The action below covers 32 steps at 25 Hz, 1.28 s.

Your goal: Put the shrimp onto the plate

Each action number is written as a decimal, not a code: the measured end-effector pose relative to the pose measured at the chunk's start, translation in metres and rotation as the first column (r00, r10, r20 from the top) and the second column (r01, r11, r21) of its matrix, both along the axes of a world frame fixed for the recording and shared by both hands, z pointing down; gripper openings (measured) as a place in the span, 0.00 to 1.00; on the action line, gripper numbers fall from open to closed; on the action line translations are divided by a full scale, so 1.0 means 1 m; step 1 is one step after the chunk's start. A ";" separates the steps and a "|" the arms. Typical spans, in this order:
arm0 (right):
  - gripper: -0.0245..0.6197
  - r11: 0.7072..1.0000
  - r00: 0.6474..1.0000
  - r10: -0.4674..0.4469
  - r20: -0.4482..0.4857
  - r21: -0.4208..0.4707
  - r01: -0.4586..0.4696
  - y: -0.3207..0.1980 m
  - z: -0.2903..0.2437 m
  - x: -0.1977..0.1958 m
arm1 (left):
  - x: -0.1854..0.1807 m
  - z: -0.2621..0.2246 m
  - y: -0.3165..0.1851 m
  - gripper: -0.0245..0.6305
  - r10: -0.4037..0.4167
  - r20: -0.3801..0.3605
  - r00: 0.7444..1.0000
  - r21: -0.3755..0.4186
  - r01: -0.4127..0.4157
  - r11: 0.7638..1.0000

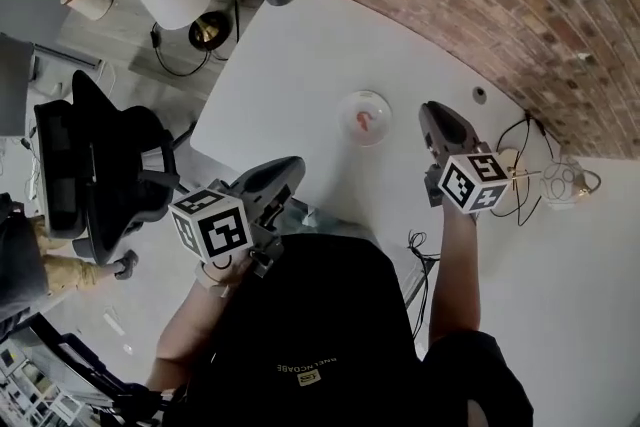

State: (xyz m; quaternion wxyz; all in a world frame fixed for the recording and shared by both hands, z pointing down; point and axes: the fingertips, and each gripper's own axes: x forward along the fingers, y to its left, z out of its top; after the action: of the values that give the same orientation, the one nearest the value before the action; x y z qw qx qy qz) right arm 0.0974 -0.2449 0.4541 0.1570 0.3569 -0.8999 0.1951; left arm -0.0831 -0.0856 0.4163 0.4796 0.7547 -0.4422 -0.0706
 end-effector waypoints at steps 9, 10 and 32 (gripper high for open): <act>0.11 0.982 0.991 0.097 0.095 0.155 -0.111 0.042 -0.081 0.046 | 0.025 -0.012 -0.028 0.04 0.149 -0.003 0.989 0.041 -0.149 0.988; 0.11 0.979 0.989 0.102 0.105 0.168 -0.119 0.047 -0.088 0.049 | 0.028 -0.012 -0.029 0.04 0.165 -0.003 0.986 0.043 -0.165 0.985; 0.11 0.921 0.913 0.278 0.298 0.189 -0.342 0.132 -0.123 0.117 | 0.099 -0.035 -0.049 0.04 0.414 -0.002 0.910 0.131 -0.410 0.903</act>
State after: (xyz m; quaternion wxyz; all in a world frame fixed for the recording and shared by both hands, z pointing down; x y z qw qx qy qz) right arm 0.2142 -0.1133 0.3312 -0.0418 0.4826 -0.8610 0.1550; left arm 0.0162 -0.1349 0.3816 0.4409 0.8590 -0.2602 -0.0069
